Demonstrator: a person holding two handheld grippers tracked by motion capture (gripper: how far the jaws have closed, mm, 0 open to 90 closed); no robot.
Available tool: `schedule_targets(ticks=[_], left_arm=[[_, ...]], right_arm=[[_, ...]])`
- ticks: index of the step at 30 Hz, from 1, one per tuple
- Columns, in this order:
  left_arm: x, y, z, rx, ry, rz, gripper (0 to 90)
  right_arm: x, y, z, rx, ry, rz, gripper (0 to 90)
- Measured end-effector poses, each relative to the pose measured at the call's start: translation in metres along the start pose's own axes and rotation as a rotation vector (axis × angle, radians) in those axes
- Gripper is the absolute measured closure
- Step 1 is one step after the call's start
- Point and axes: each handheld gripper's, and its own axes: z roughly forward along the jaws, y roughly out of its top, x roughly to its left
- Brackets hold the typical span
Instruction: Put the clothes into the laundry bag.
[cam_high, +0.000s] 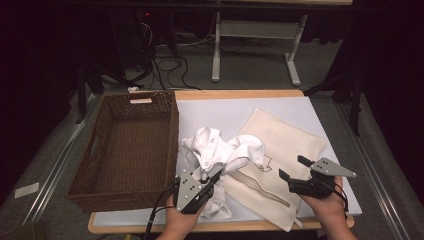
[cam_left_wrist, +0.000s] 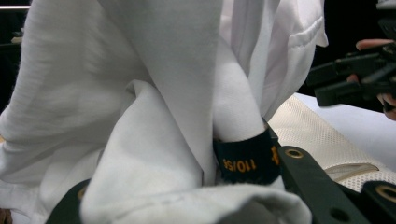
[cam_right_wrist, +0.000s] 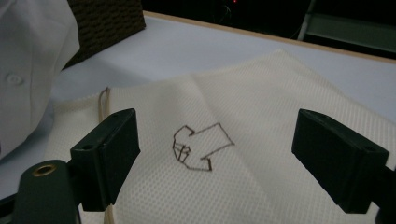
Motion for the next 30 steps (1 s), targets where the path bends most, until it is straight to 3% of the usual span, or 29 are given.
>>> schedule_targets(ticks=[4, 6, 8, 16, 20, 30], left_arm=[[0.000, 0.001, -0.004, -0.011, -0.001, 0.013, 72.0], [0.000, 0.001, -0.005, -0.019, 0.001, 0.017, 71.8], [0.001, 0.001, -0.004, -0.016, 0.007, 0.005, 71.8], [0.003, 0.000, -0.006, -0.021, 0.037, -0.020, 71.6], [0.004, 0.001, -0.008, -0.029, 0.040, -0.026, 71.6], [0.008, 0.003, -0.011, -0.039, 0.034, -0.029, 71.6]], right_arm=[[0.001, 0.012, 0.007, -0.001, -0.003, 0.012, 16.0], [0.007, 0.008, 0.009, -0.006, 0.000, 0.017, 16.1], [0.015, -0.004, 0.014, -0.001, 0.039, 0.027, 15.1], [0.046, -0.024, 0.027, 0.163, 0.144, -0.047, 14.2], [0.050, -0.028, 0.037, 0.222, 0.141, -0.063, 17.0], [0.045, -0.035, 0.046, 0.300, 0.105, -0.060, 29.6]])
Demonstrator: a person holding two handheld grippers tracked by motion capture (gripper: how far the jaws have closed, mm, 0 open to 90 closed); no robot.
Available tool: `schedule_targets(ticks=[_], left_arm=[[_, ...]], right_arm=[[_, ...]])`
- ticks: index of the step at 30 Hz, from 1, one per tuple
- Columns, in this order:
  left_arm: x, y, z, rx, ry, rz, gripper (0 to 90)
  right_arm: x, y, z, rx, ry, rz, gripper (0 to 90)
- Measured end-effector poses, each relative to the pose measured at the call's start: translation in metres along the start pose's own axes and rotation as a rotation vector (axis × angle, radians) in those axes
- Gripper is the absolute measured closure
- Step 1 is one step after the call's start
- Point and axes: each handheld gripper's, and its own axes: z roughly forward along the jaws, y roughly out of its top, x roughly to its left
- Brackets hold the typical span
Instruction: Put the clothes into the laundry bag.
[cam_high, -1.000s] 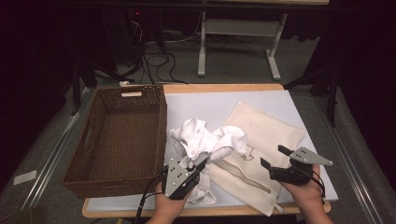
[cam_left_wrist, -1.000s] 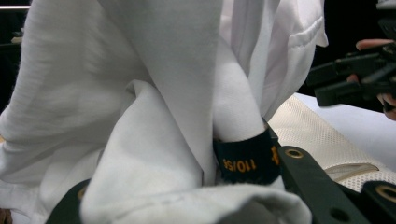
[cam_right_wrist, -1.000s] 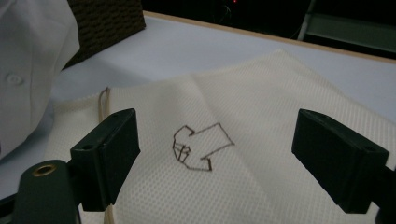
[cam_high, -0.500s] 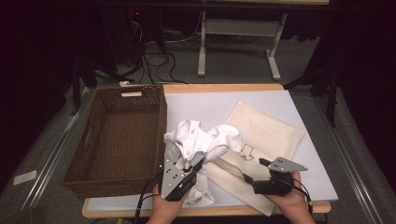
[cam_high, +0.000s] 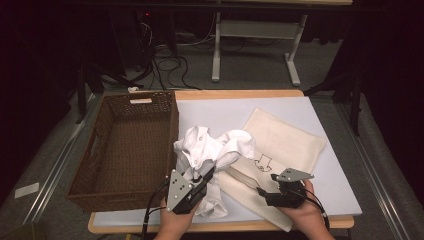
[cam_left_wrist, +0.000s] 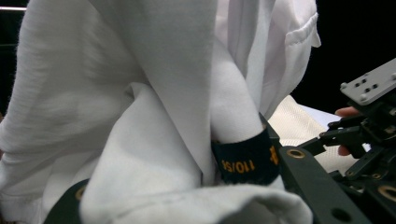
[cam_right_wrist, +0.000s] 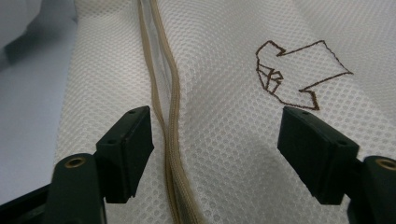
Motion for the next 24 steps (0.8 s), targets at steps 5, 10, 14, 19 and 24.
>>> schedule_targets(ticks=[5, 10, 14, 19, 24], left_arm=[[-0.001, 0.001, -0.001, -0.005, -0.004, 0.007, 71.5], [0.000, 0.001, -0.001, -0.008, -0.004, 0.002, 71.5], [0.000, 0.001, -0.001, -0.005, -0.002, 0.005, 71.5], [-0.002, 0.000, 0.000, -0.001, -0.004, 0.007, 71.5], [-0.003, -0.001, 0.001, 0.001, -0.006, 0.009, 71.5]], right_arm=[[0.002, 0.000, -0.002, -0.001, -0.011, -0.025, 45.4], [-0.003, 0.001, -0.005, -0.023, -0.013, -0.005, 58.3], [-0.008, 0.002, -0.009, -0.049, -0.024, 0.012, 69.0], [-0.016, 0.001, -0.012, -0.050, -0.022, 0.040, 81.3], [-0.019, 0.002, -0.012, -0.050, -0.012, 0.046, 85.9]])
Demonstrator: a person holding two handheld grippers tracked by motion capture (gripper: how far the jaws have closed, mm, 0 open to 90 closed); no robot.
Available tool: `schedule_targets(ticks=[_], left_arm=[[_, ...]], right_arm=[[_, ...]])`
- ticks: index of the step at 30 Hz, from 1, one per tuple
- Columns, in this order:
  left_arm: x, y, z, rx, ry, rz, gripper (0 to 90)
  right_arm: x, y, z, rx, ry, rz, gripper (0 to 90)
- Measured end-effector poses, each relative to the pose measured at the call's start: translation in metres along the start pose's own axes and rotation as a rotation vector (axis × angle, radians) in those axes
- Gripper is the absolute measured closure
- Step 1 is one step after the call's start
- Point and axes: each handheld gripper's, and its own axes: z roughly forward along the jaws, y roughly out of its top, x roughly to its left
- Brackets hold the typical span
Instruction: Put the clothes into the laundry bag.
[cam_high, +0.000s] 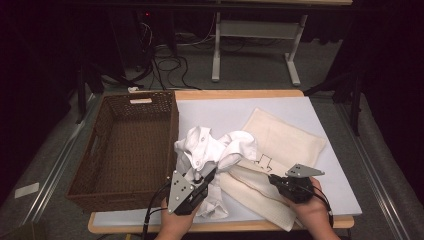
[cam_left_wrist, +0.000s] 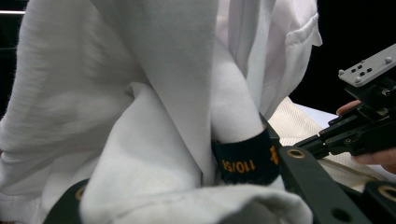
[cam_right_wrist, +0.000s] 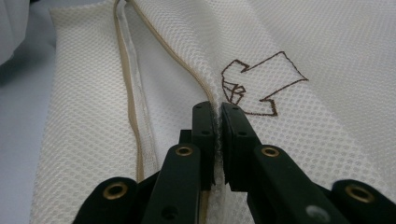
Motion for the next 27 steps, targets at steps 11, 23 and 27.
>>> schedule_targets(ticks=[11, 23, 27], left_arm=[[0.000, -0.001, 0.000, -0.003, 0.007, 0.000, 71.5], [-0.020, 0.002, -0.002, -0.023, -0.033, 0.046, 71.5], [-0.029, -0.003, 0.001, -0.003, -0.055, 0.057, 71.5]], right_arm=[[0.010, 0.018, 0.003, -0.091, 0.029, -0.016, 87.3], [0.024, 0.030, -0.006, -0.186, 0.077, -0.025, 87.1], [0.022, 0.030, -0.009, -0.203, 0.060, -0.010, 87.1]])
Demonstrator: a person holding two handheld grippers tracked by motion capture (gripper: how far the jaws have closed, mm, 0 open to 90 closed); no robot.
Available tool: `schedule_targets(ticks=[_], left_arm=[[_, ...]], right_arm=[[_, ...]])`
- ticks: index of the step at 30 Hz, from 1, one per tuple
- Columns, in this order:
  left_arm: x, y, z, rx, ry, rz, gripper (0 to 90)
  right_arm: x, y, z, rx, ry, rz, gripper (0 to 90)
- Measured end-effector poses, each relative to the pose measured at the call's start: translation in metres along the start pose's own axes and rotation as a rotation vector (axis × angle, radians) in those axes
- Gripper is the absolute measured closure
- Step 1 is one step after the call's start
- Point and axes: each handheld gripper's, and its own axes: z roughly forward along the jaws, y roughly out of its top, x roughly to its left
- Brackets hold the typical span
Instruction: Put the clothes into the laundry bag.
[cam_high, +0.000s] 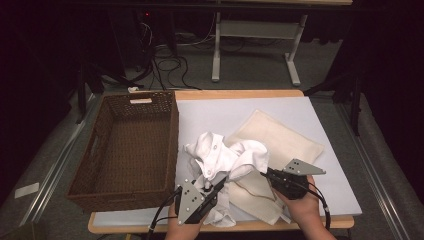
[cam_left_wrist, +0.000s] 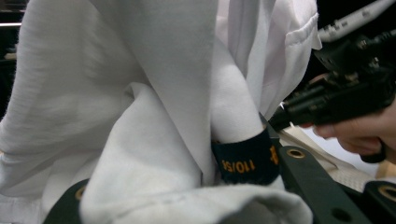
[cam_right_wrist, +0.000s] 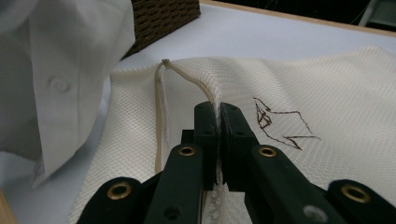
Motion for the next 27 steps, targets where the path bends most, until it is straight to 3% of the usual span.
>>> schedule_targets(ticks=[6, 9, 13, 20, 27], left_arm=[[-0.007, -0.009, 0.007, -0.006, 0.010, 0.022, 71.4], [-0.010, -0.016, 0.016, 0.027, 0.008, 0.045, 71.2], [-0.014, -0.026, 0.025, 0.070, 0.010, 0.065, 71.3], [-0.016, -0.032, 0.028, 0.093, 0.011, 0.087, 70.8], [-0.019, -0.039, 0.038, 0.174, -0.013, 0.095, 70.2]], right_arm=[[0.000, 0.009, -0.005, -0.028, 0.001, -0.005, 86.9], [-0.001, 0.013, -0.007, -0.038, -0.003, -0.023, 86.9], [-0.006, 0.013, -0.010, -0.069, 0.002, 0.008, 86.9], [-0.013, 0.017, -0.020, -0.124, 0.002, 0.041, 86.6], [-0.011, 0.023, -0.027, -0.163, -0.006, 0.039, 86.6]])
